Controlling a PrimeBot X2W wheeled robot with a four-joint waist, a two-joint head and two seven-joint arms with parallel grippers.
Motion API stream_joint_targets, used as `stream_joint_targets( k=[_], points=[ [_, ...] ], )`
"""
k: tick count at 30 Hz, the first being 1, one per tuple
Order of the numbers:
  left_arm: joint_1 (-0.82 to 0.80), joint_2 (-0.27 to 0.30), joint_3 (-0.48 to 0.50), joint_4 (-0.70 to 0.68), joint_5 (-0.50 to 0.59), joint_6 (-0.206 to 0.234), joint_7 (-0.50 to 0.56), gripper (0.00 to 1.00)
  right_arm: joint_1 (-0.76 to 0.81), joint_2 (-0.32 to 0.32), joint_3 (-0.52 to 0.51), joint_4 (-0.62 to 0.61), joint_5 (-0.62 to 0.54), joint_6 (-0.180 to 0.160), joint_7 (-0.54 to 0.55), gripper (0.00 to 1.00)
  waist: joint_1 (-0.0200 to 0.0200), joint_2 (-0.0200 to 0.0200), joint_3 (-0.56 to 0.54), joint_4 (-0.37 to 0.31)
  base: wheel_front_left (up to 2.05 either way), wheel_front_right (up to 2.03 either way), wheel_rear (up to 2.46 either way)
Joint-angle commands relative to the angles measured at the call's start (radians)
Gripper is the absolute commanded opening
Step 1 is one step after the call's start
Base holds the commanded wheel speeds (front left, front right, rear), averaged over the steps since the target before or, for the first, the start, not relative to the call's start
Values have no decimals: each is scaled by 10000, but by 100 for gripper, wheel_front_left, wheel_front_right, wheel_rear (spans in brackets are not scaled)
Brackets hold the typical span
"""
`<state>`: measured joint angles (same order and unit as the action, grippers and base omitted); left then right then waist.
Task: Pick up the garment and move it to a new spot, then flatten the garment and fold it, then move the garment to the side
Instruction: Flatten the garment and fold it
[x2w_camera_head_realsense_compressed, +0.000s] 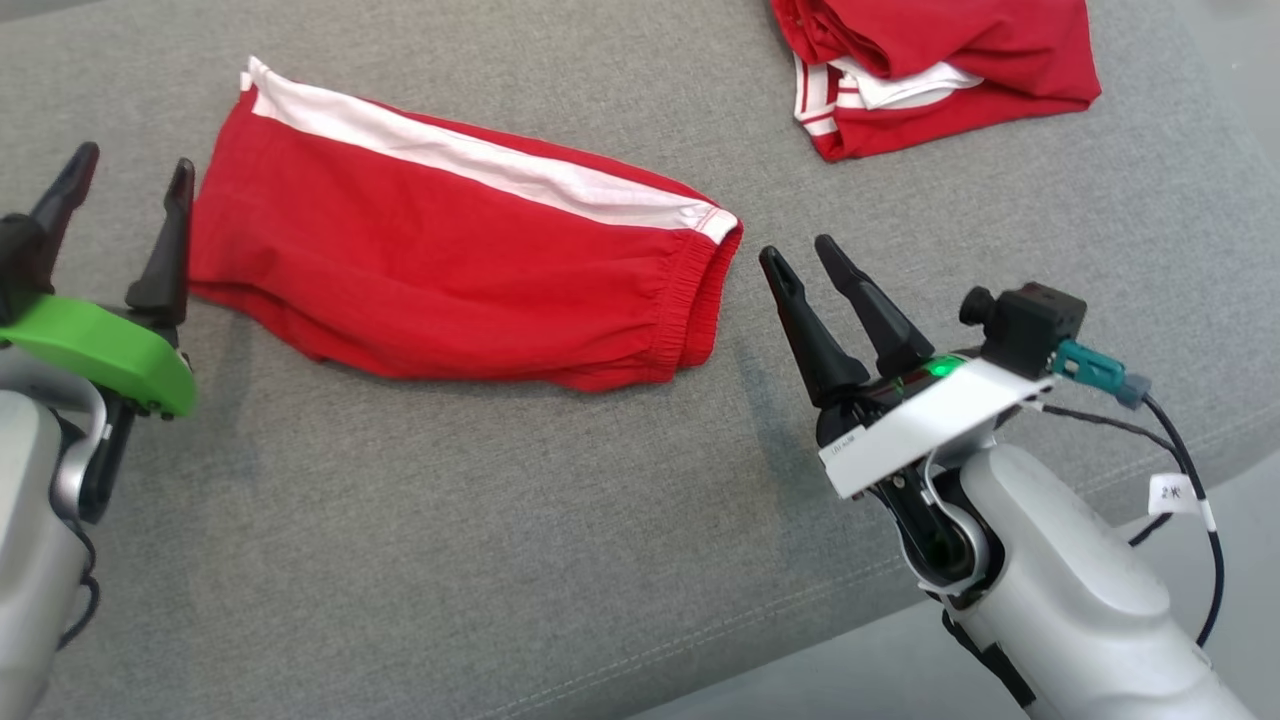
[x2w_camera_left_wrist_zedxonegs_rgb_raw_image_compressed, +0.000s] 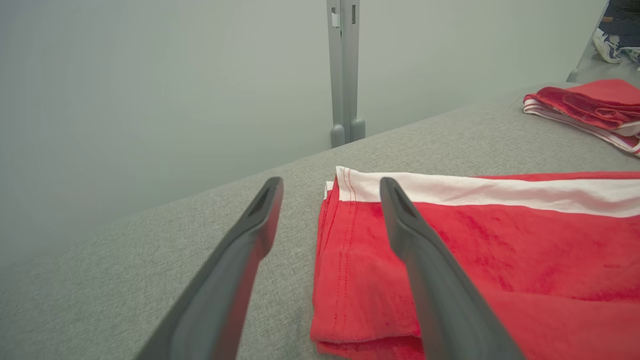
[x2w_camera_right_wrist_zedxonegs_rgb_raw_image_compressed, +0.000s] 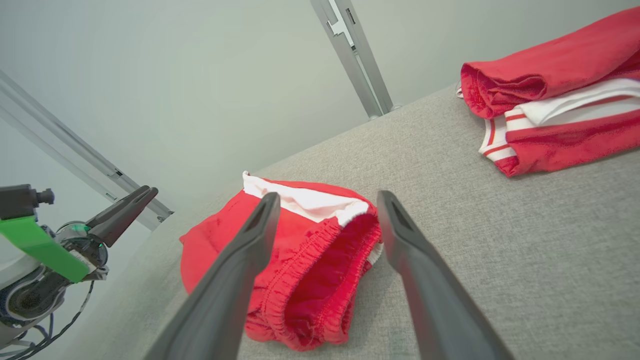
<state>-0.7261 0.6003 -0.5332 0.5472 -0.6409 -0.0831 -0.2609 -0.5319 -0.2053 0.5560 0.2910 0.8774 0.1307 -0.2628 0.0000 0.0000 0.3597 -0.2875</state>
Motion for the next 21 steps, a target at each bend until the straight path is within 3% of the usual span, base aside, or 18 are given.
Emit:
stream_joint_targets(
  k=[1,10,21],
  points=[
    [248,-123,237,-96,174,13,-28,100,276,47,-202,-179,-397,-1,-42,100,0,0,-255,222,0,0,0],
    [1085,-1163,1312,39,1138,-276,-30,100,1760,657,-1485,-1460,-2915,-1,-45,100,0,0,-394,390,0,0,0],
    [823,-1430,1664,1345,1549,-470,-31,100,2160,964,-1679,-1843,-3530,-1,-46,100,0,0,7,-162,0,0,0]
  ],
)
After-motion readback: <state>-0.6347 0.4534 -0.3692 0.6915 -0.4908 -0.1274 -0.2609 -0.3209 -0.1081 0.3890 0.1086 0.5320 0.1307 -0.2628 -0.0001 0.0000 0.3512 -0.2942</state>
